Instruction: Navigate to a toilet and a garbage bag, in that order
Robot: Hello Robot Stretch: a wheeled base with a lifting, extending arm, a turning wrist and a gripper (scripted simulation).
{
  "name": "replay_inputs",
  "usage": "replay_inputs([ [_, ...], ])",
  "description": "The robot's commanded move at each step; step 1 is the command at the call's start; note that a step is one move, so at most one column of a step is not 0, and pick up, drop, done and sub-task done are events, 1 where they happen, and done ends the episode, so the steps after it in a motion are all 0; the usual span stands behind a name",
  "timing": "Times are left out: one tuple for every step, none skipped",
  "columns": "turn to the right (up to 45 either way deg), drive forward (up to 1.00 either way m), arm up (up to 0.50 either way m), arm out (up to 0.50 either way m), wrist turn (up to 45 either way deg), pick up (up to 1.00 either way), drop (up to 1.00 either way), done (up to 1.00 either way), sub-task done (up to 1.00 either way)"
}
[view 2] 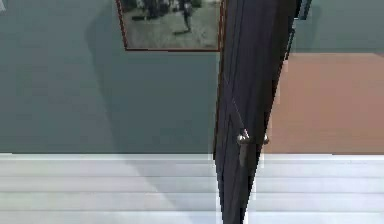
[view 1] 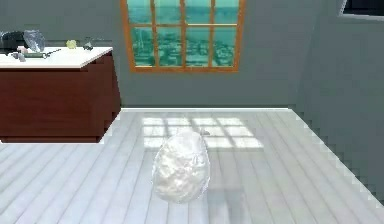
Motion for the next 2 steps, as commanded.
replay_inputs([
  [36.0,0.00,0.00,0.00,0.0,0.00,0.00,0.00,0.00],
  [0.0,0.80,0.00,0.00,0.0,0.00,0.00,0.00,0.00],
])
